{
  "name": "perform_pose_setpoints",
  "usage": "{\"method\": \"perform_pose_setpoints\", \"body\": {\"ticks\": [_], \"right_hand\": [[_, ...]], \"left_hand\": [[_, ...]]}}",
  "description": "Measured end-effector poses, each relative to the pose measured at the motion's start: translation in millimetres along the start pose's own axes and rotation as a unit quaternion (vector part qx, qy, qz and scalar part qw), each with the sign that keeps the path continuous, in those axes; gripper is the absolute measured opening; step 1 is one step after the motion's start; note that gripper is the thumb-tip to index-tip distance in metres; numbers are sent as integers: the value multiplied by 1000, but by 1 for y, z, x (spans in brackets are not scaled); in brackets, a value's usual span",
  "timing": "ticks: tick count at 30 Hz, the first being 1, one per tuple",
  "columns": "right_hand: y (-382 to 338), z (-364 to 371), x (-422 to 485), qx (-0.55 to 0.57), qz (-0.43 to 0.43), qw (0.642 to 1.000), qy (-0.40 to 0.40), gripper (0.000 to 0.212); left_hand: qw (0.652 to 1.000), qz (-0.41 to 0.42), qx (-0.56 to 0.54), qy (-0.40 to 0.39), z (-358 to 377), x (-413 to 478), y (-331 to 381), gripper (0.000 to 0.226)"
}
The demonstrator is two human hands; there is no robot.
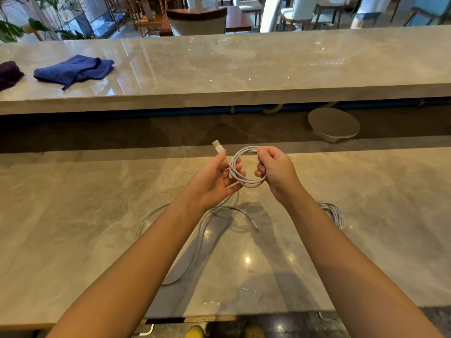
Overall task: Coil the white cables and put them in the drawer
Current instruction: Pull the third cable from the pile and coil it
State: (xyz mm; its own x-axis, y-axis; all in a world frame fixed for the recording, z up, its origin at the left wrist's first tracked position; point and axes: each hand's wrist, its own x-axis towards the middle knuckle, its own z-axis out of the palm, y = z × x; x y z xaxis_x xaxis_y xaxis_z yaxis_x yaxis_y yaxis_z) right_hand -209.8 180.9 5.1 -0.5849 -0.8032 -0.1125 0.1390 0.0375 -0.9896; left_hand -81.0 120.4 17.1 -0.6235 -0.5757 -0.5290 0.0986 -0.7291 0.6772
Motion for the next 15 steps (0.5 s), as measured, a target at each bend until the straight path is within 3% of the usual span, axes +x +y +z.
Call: {"method": "perform_pose_setpoints", "body": {"ticks": [5,10,15], "right_hand": [[15,-40,-6,-56,33,997,45,19],[27,-98,-18,-98,17,993,71,12],[51,-155,-26,-157,25,977,143,13]], "left_hand": [[996,-4,85,7,25,13,-25,11],[986,18,157,47,57,39,-61,16],[972,24,232,23,82,61,-105,14]]}}
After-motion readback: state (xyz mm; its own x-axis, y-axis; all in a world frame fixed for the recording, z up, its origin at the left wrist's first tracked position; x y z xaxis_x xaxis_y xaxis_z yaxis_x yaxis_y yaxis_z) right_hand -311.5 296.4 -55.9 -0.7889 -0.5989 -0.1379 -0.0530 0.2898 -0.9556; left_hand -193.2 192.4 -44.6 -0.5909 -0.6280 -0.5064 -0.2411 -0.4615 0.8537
